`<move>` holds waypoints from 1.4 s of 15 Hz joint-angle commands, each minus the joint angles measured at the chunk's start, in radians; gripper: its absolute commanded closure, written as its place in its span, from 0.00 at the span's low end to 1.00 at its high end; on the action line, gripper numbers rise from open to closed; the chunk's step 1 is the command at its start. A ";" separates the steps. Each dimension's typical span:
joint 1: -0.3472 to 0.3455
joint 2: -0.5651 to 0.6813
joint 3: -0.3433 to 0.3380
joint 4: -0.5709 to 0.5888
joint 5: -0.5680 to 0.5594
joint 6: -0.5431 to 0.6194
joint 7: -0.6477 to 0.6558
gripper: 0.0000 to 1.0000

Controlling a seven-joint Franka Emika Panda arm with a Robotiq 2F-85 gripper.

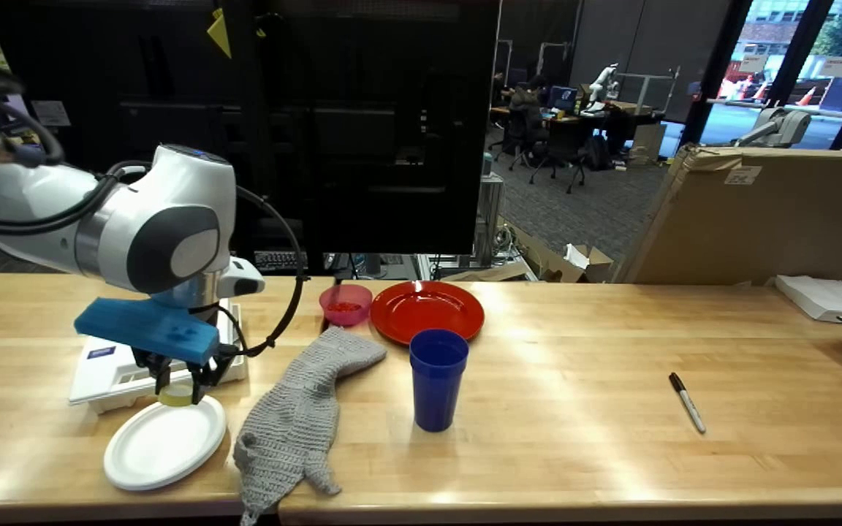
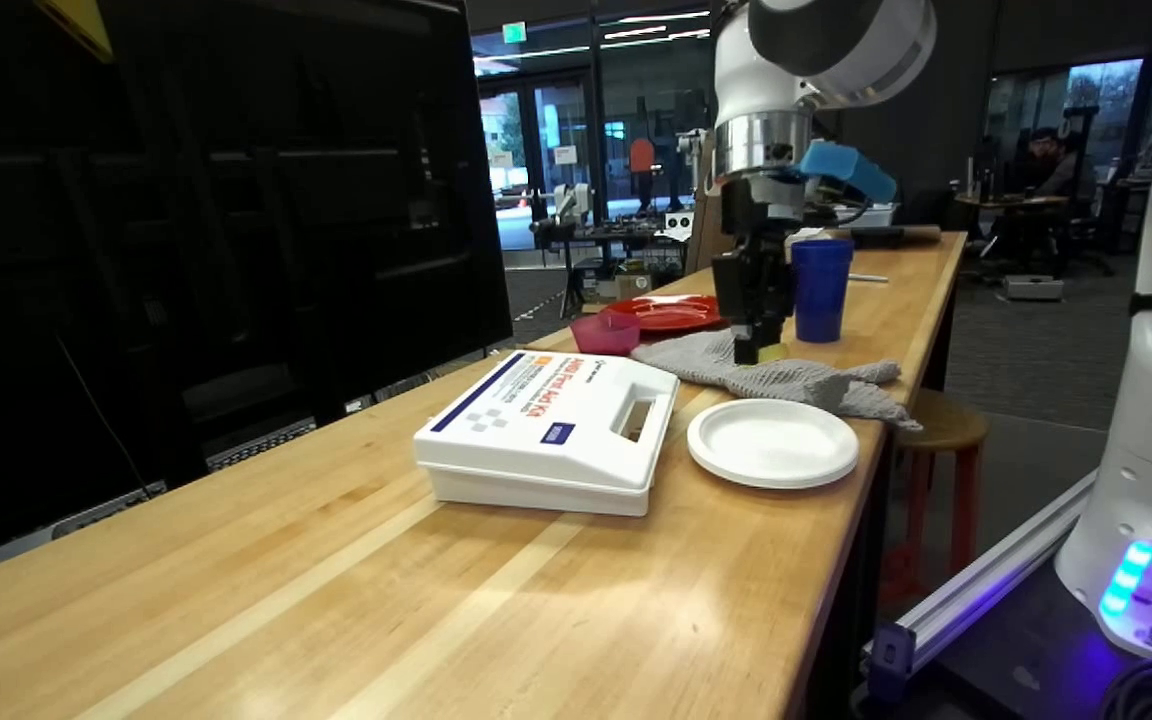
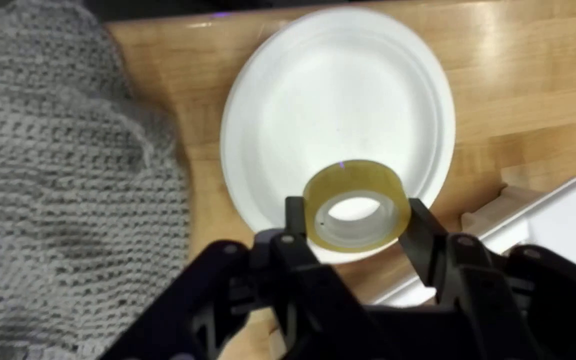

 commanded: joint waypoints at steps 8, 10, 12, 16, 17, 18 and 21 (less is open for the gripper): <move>-0.021 0.027 0.010 -0.001 0.122 -0.160 -0.031 0.75; -0.020 0.041 0.018 -0.002 0.125 -0.126 -0.046 0.75; -0.016 0.059 0.023 -0.002 0.123 -0.107 -0.062 0.75; -0.013 0.086 0.028 -0.002 0.125 -0.086 -0.088 0.75; -0.011 0.096 0.029 -0.002 0.127 -0.083 -0.097 0.75; -0.009 0.106 0.030 -0.002 0.128 -0.079 -0.105 0.75; -0.001 0.136 0.042 -0.002 0.128 -0.062 -0.133 0.75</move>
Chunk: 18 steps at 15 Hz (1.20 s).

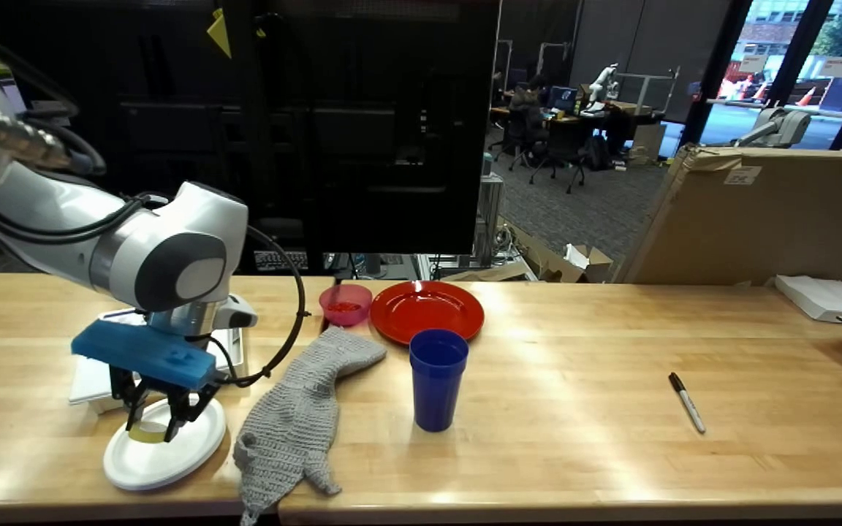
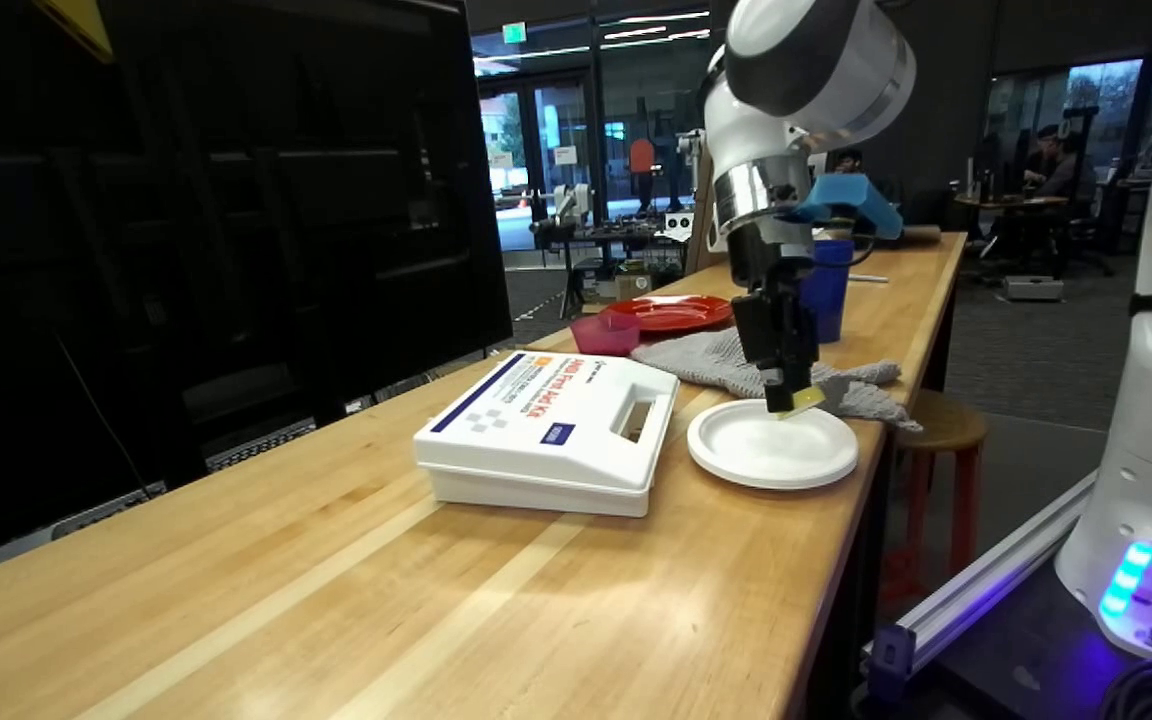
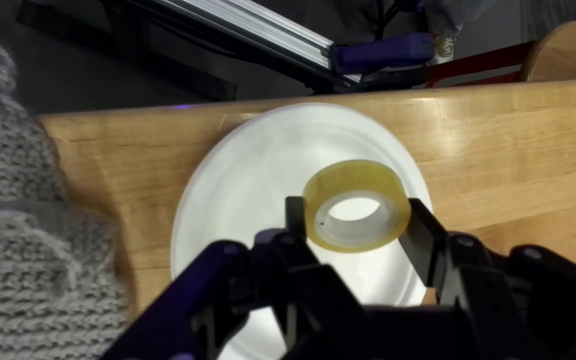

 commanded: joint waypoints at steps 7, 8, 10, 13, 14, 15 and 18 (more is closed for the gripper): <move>0.022 0.086 0.057 0.001 0.022 0.099 -0.084 0.75; 0.022 0.084 0.060 0.001 0.020 0.116 -0.088 0.75; 0.022 0.079 0.065 0.002 0.016 0.146 -0.096 0.75; 0.031 0.057 0.072 -0.005 0.015 0.184 -0.110 0.75; 0.036 0.047 0.071 -0.016 0.019 0.200 -0.119 0.75; 0.040 0.047 0.070 -0.012 0.019 0.206 -0.123 0.75; 0.048 0.049 0.062 -0.011 0.019 0.206 -0.143 0.25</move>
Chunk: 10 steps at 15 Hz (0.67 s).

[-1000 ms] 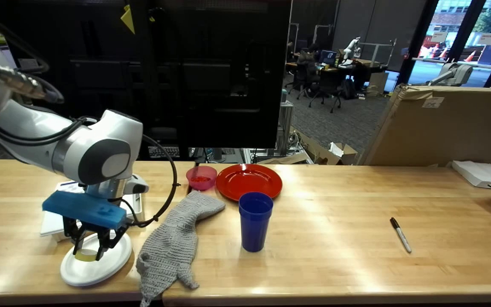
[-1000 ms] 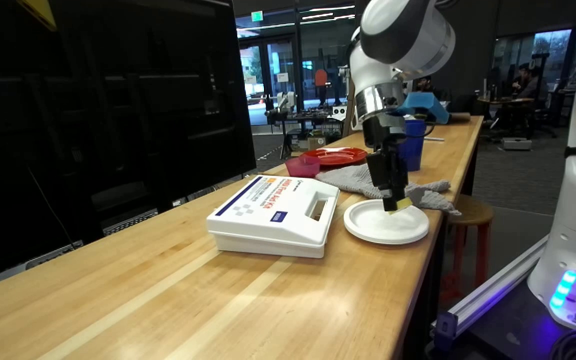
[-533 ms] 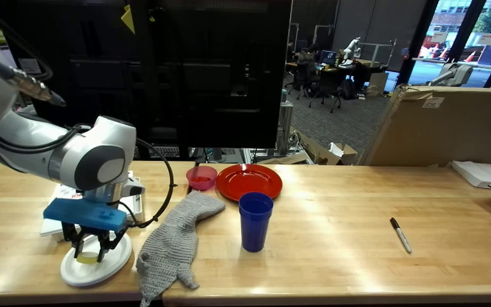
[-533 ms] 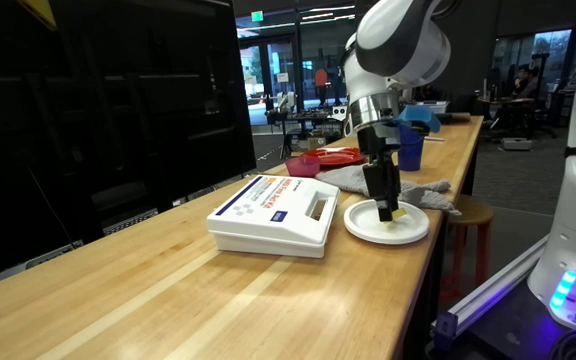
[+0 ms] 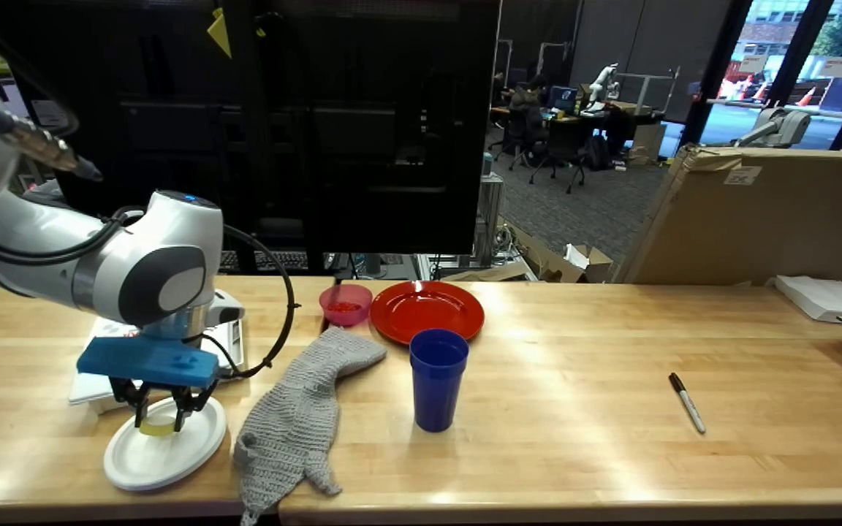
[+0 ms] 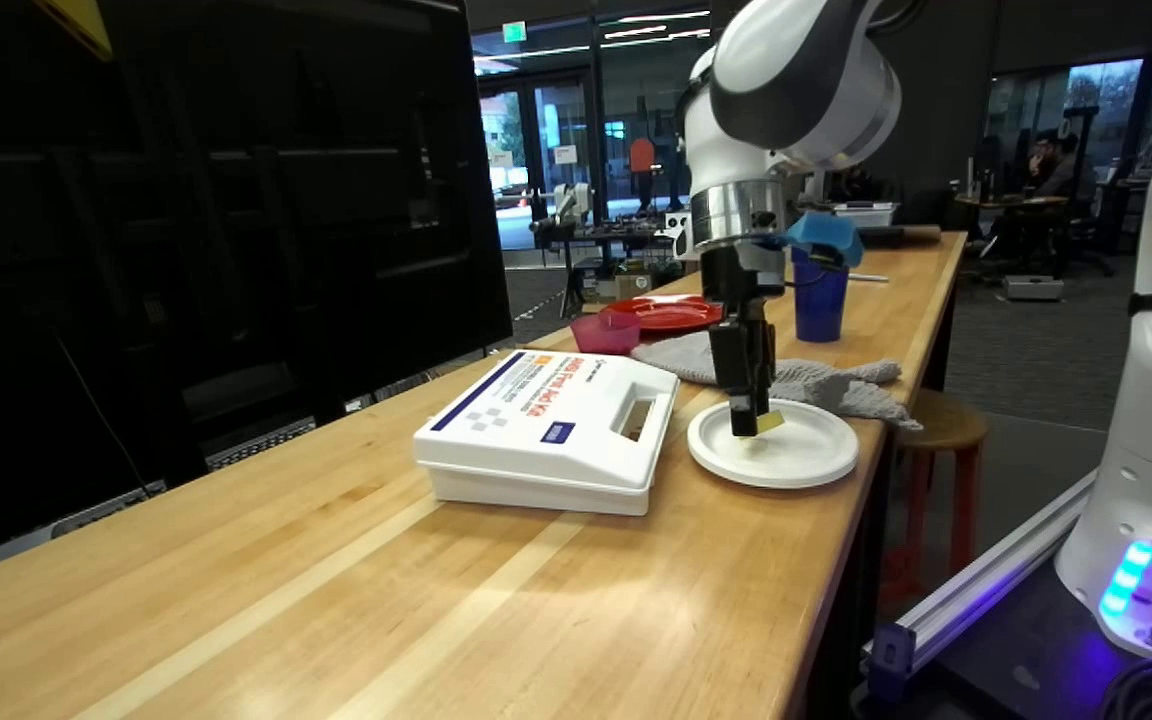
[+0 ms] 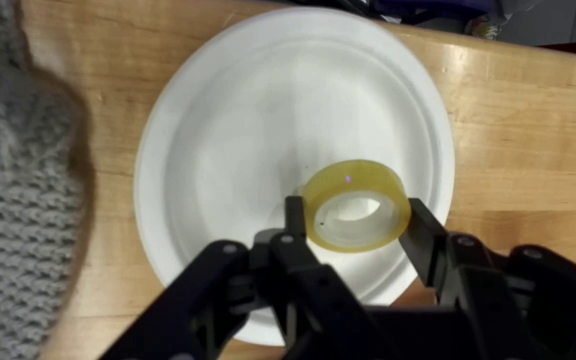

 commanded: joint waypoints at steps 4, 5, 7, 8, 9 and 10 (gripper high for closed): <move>0.017 -0.023 -0.003 -0.010 -0.009 0.007 -0.070 0.02; 0.020 -0.024 -0.007 -0.010 -0.003 0.001 -0.091 0.01; 0.025 -0.021 -0.015 -0.009 0.010 -0.005 -0.127 0.00; 0.027 -0.018 -0.020 -0.008 0.016 -0.010 -0.147 0.00; 0.027 -0.017 -0.022 -0.007 0.015 -0.012 -0.159 0.00; 0.028 -0.015 -0.023 -0.004 0.014 -0.016 -0.170 0.00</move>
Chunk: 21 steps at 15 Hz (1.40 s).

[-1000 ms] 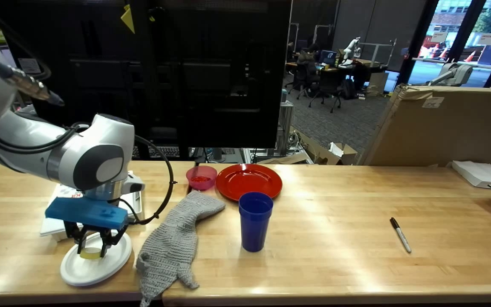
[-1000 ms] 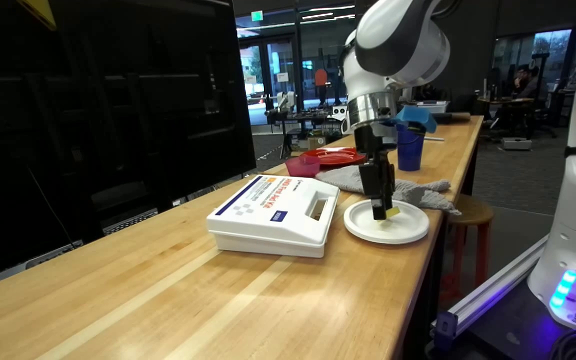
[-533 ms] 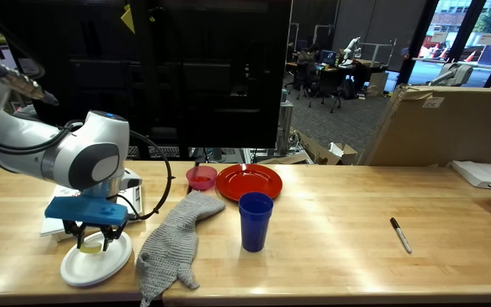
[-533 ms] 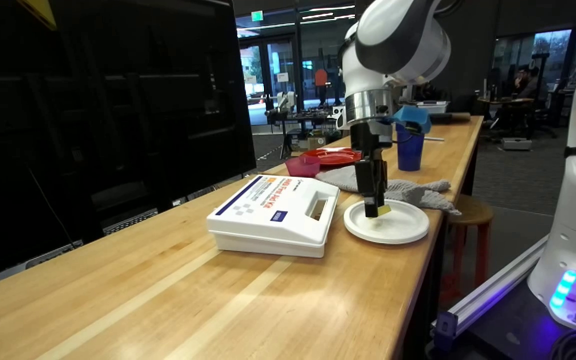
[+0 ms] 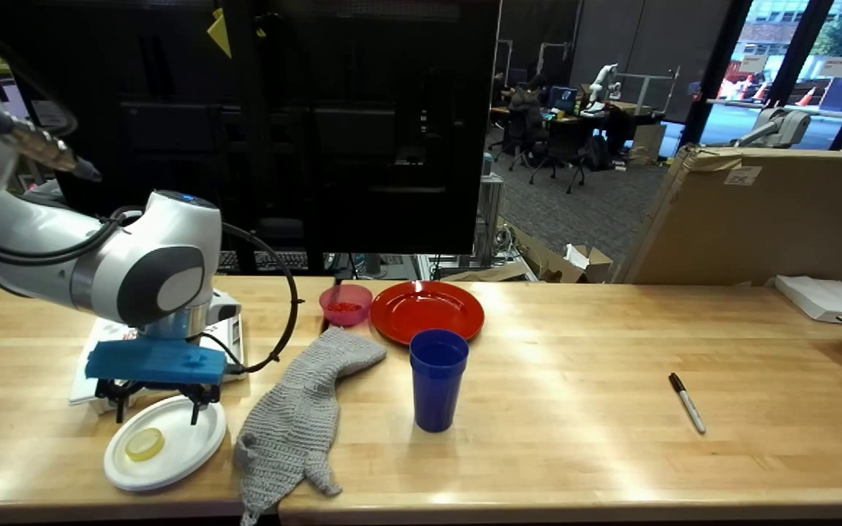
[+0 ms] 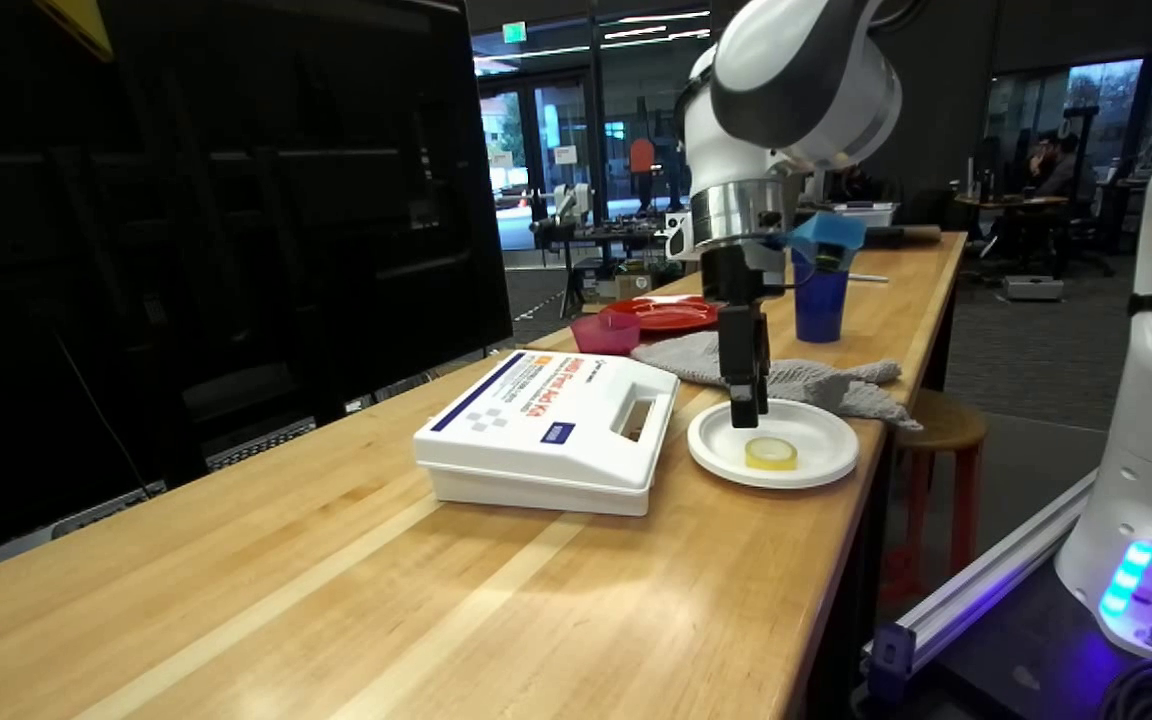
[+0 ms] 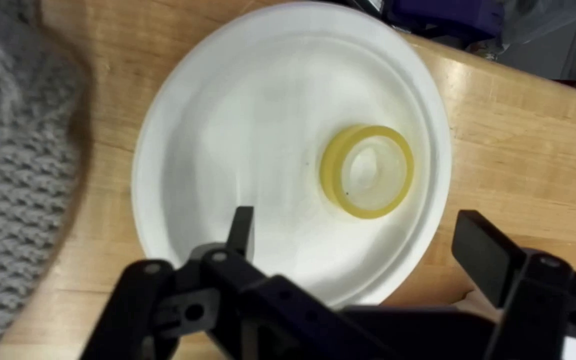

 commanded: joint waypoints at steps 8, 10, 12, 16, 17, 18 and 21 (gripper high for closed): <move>0.012 -0.039 0.004 -0.010 -0.121 0.005 -0.094 0.00; 0.003 -0.045 0.010 -0.012 -0.195 0.014 -0.095 0.00; -0.002 -0.052 0.009 -0.011 -0.262 0.018 -0.092 0.00; -0.008 -0.059 -0.010 -0.011 -0.355 0.043 -0.109 0.00; -0.010 -0.059 -0.016 -0.011 -0.368 0.053 -0.114 0.00; -0.014 -0.057 -0.024 -0.011 -0.381 0.070 -0.117 0.00; -0.041 -0.037 -0.053 -0.005 -0.409 0.126 -0.113 0.00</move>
